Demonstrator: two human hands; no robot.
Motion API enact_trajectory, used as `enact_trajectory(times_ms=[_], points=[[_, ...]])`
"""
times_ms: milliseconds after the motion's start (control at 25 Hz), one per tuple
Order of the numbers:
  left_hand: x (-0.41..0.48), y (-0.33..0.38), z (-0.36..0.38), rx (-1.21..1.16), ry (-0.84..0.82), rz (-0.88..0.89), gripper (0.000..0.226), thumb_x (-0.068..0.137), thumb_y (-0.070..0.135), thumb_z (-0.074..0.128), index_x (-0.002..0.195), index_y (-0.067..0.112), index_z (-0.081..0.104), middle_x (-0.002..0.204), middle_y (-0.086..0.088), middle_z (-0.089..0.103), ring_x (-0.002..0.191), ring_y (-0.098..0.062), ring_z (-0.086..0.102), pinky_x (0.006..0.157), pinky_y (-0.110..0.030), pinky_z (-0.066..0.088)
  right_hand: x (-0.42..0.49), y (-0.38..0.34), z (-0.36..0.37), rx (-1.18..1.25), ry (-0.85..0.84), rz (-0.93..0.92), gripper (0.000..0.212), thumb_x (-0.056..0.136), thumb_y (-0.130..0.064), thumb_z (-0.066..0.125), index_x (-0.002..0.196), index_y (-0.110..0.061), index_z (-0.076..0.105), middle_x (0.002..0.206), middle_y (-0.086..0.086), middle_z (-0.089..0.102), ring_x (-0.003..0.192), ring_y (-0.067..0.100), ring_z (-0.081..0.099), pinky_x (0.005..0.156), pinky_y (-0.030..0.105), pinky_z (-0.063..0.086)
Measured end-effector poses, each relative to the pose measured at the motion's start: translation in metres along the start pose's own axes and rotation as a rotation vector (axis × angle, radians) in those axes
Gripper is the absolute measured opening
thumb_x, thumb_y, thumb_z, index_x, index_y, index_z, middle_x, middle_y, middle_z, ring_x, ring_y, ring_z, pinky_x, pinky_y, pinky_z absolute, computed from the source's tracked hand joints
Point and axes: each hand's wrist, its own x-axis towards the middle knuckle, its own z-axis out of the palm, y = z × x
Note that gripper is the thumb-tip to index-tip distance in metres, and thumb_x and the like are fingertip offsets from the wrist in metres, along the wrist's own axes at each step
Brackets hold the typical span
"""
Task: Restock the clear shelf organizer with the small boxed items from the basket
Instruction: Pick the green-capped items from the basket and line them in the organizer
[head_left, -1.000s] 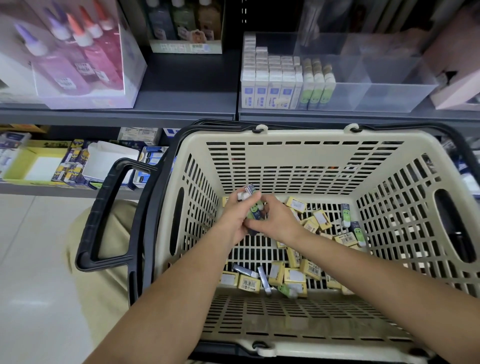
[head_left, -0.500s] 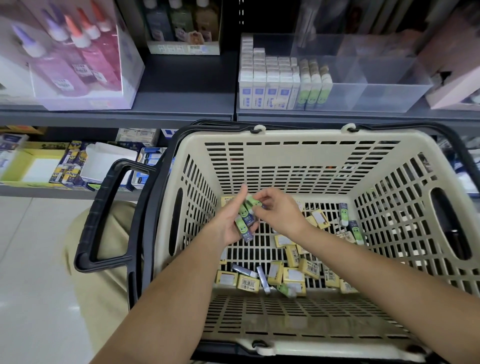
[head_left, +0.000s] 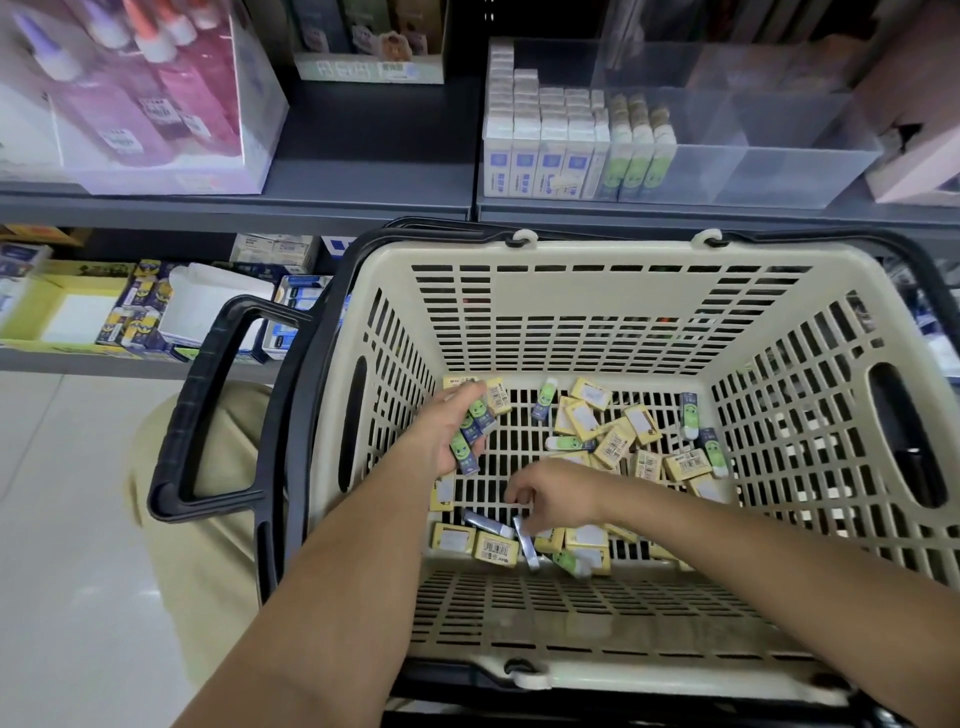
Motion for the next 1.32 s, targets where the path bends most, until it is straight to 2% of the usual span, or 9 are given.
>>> enact_trajectory(times_ms=[80,200,400,520,760,960,1120,1240,1320], points=[[0.0,-0.001,0.003,0.023,-0.035,0.0,0.026,0.085,0.033,0.065,0.104,0.016,0.059,0.074,-0.004,0.061,0.051,-0.011,0.052,0.04,-0.019,0.041,0.006,0.0,0.01,-0.11,-0.055,-0.002,0.055,0.079,-0.031,0.071,0.127,-0.015,0.05,0.121,0.006,0.053,0.106,0.024,0.053,0.078,0.03,0.044],[-0.001,-0.002,0.004,0.024,-0.052,0.002,0.019,0.084,0.033,0.067,0.095,0.02,0.059,0.07,-0.002,0.063,0.047,-0.01,0.054,0.041,-0.019,0.042,0.012,0.002,0.016,-0.096,-0.043,0.037,0.047,0.079,-0.03,0.071,0.118,-0.012,0.052,0.115,0.006,0.054,0.1,0.024,0.052,0.07,0.027,0.038],[0.001,-0.003,0.003,0.069,-0.069,0.001,0.031,0.084,0.034,0.067,0.108,0.018,0.057,0.084,-0.006,0.063,0.051,-0.01,0.057,0.043,-0.02,0.043,0.014,-0.005,0.01,0.157,0.057,0.084,0.027,0.085,-0.025,0.065,0.107,-0.011,0.059,0.11,0.007,0.062,0.087,0.015,0.052,0.07,0.022,0.039],[0.002,-0.004,0.003,0.076,-0.056,0.002,0.038,0.082,0.035,0.069,0.114,0.018,0.055,0.092,-0.008,0.063,0.057,-0.013,0.057,0.043,-0.02,0.044,0.019,-0.017,0.012,0.127,0.198,0.027,0.024,0.089,-0.023,0.057,0.106,-0.009,0.063,0.109,0.007,0.064,0.094,0.02,0.059,0.079,0.023,0.044],[0.002,-0.003,0.003,0.083,-0.066,-0.002,0.043,0.081,0.036,0.071,0.117,0.018,0.056,0.099,-0.01,0.062,0.063,-0.014,0.057,0.043,-0.02,0.044,0.023,-0.025,0.032,-0.063,0.12,0.01,0.028,0.084,-0.03,0.063,0.105,-0.012,0.058,0.107,0.008,0.062,0.096,0.025,0.058,0.074,0.03,0.045],[0.001,-0.002,0.002,0.075,-0.068,0.006,0.044,0.079,0.035,0.072,0.117,0.019,0.055,0.101,-0.01,0.065,0.059,-0.014,0.058,0.043,-0.021,0.044,0.01,-0.009,-0.004,0.181,0.217,0.156,0.021,0.084,-0.032,0.062,0.091,-0.013,0.064,0.09,0.002,0.065,0.08,0.015,0.06,0.07,0.028,0.049],[0.001,-0.003,0.001,0.135,-0.075,0.014,0.047,0.079,0.035,0.072,0.119,0.02,0.053,0.103,-0.011,0.065,0.066,-0.016,0.058,0.045,-0.023,0.045,-0.017,0.019,-0.053,0.505,0.527,0.318,0.016,0.084,-0.024,0.065,0.083,-0.008,0.066,0.078,0.004,0.063,0.063,0.011,0.054,0.065,0.029,0.045],[-0.007,-0.001,0.004,0.148,-0.132,-0.001,0.048,0.077,0.039,0.073,0.117,0.019,0.055,0.092,-0.009,0.065,0.064,-0.016,0.058,0.046,-0.023,0.046,-0.024,0.01,-0.064,0.887,0.624,0.229,0.009,0.084,-0.016,0.066,0.079,-0.009,0.065,0.064,0.004,0.062,0.05,0.007,0.053,0.055,0.024,0.047],[-0.013,0.002,0.009,0.108,-0.206,-0.008,0.052,0.069,0.048,0.075,0.108,0.019,0.058,0.081,-0.006,0.065,0.058,-0.015,0.056,0.046,-0.024,0.046,-0.02,-0.003,-0.061,0.915,0.598,0.182,0.009,0.083,-0.015,0.066,0.076,-0.011,0.064,0.062,0.003,0.062,0.048,0.006,0.053,0.051,0.02,0.048]])
